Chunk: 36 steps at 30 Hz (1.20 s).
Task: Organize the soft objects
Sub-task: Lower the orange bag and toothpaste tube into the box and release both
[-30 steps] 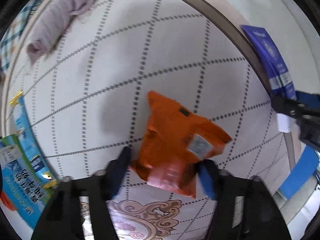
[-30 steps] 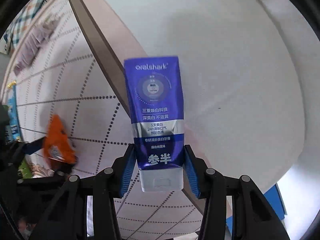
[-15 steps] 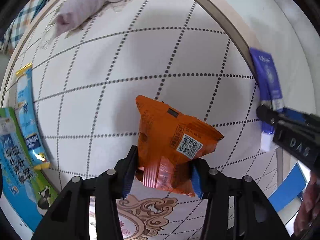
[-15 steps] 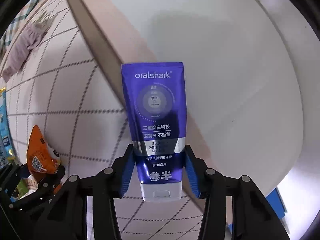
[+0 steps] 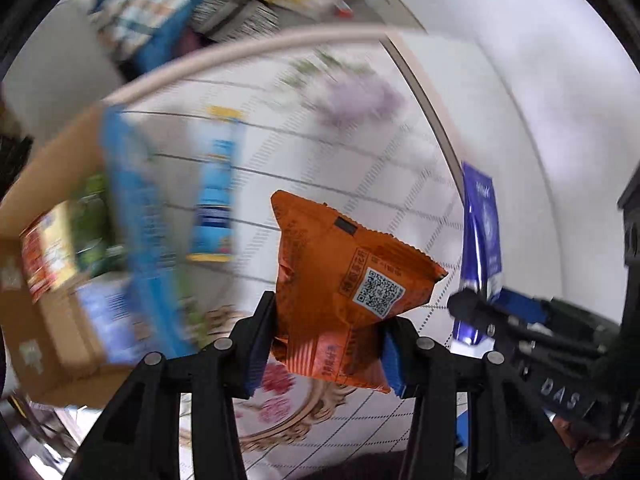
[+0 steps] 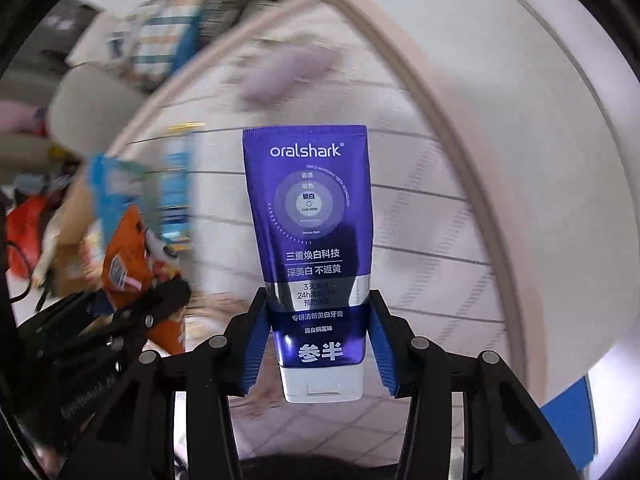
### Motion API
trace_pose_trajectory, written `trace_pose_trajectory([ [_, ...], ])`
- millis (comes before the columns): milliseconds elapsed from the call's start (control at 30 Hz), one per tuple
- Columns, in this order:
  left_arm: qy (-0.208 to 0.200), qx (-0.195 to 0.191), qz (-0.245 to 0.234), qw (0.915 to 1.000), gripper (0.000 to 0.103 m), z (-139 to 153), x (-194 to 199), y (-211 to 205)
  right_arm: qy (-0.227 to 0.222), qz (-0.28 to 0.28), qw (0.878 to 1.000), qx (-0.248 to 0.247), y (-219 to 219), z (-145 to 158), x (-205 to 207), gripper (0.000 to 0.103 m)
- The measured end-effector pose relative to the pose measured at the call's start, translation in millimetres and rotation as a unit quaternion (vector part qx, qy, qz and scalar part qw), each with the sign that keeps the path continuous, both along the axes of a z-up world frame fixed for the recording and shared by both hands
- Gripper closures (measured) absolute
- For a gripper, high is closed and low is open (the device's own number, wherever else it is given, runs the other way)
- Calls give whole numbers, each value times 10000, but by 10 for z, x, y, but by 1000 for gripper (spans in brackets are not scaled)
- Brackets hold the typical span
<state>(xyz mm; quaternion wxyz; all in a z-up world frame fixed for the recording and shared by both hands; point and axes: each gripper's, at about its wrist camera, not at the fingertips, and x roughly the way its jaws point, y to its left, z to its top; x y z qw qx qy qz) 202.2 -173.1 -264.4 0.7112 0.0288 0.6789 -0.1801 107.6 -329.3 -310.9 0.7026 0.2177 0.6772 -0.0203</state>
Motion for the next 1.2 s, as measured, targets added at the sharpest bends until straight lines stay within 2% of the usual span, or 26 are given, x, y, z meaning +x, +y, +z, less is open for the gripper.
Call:
trace_pose_trajectory([
  [67,-187,-58,297,9994,60,245,-21,486,-202,230,9994,160,332,347,171,54],
  [133,-332,-23,577,9978,60,394,-35,1039,-337,482,9978,302,620,541,204,54],
  [200,-418,91,874,9953,60,501,-11,1520,-484,817,9945,450,1088,754,298,54],
  [367,-341,491,1511,9867,60,394,65,2581,-486,1372,9865,755,2119,844,417,54],
  [500,12,648,1886,9799,60,22,139,3169,-127,1628,9822,933,2801,642,514,54],
  [633,451,730,2080,9744,60,-345,198,3499,255,1632,9836,719,3318,318,629,54],
  [800,773,745,2143,9708,59,-706,268,3626,507,1218,9902,457,3607,-105,807,54],
  [933,948,716,2150,9694,59,-837,289,3676,621,743,9944,422,3677,-439,912,54],
  [1133,1186,627,2143,9675,57,-930,274,3704,799,21,9951,574,3757,-695,877,50],
  [1200,1199,618,2163,9670,57,-933,244,3722,879,162,9944,561,3789,-739,881,49],
])
